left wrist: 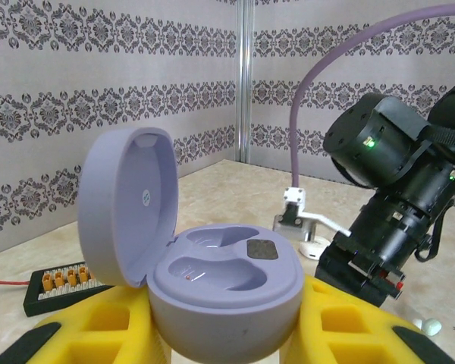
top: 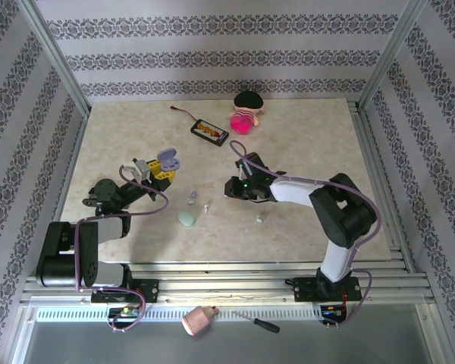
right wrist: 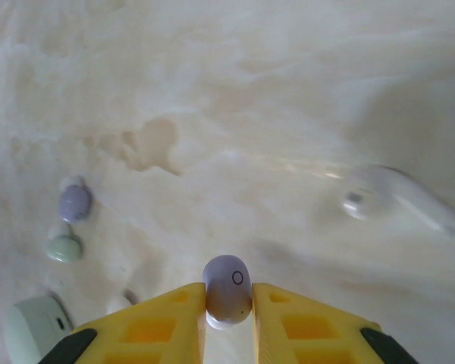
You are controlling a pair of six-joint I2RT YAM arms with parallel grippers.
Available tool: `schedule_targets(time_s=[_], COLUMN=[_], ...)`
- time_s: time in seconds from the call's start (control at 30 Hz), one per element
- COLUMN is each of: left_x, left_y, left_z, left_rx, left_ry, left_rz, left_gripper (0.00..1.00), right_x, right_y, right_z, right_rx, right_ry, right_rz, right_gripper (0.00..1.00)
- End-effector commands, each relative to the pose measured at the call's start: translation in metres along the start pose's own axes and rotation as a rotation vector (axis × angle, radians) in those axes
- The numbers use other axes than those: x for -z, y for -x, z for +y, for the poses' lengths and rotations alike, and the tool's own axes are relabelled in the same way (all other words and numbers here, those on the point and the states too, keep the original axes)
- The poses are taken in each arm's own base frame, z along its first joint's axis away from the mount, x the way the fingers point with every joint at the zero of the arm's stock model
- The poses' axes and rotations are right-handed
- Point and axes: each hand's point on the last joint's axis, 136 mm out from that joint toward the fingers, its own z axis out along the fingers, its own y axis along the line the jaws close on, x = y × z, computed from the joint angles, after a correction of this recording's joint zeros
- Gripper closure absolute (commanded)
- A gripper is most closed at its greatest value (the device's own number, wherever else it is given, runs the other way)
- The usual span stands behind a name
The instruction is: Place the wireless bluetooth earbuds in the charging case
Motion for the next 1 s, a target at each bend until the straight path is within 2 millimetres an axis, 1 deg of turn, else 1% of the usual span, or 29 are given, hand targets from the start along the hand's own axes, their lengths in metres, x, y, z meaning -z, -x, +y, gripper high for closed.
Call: schedule_targets(time_s=[0.0,0.13,0.27,0.37,0.43,0.53,0.63,0.7,0.73,0.83,0.97], left_x=[0.001,0.0,0.0,0.0,0.0,0.0,0.0,0.0,0.0,0.0,0.0], left_y=[0.006,0.006,0.005,0.004,0.004,0.005,0.005,0.004,0.004,0.005,0.006], left_z=[-0.001,-0.001,0.0,-0.001,0.0,0.0,-0.001,-0.001,-0.001,-0.001,-0.002], left_rx=[-0.039,-0.033,-0.03,-0.028,-0.028,-0.028,-0.03,-0.032,-0.03,-0.033,-0.038], left_ry=[-0.017,-0.019,-0.015,-0.016,-0.017,-0.016,-0.017,-0.018,-0.019,-0.022,-0.023], left_rz=[-0.01,-0.009,-0.008,-0.007,-0.008,-0.008,-0.007,-0.007,-0.007,-0.014,-0.016], left_gripper=[0.85,0.85,0.84,0.84,0.84,0.84,0.84,0.84,0.84,0.84,0.84], right_x=[0.016,0.021,0.018,0.016,0.017,0.024,0.036,0.04,0.04,0.037,0.029], right_y=[-0.015,-0.031,-0.045,-0.049,-0.047,-0.04,-0.032,-0.03,-0.03,-0.029,-0.02], right_z=[-0.03,-0.04,-0.032,-0.033,-0.034,-0.032,-0.028,-0.023,-0.019,-0.018,-0.014], right_rx=[0.05,0.014,-0.04,-0.046,-0.046,-0.012,0.065,0.132,0.172,0.256,0.284], right_ry=[-0.127,-0.124,-0.023,-0.014,-0.012,-0.017,-0.026,-0.006,0.015,0.036,0.07], right_rz=[0.02,0.058,0.102,0.117,0.112,0.095,0.079,0.088,0.104,0.152,0.186], right_gripper=[0.77,0.77,0.75,0.72,0.72,0.68,0.61,0.57,0.53,0.49,0.48])
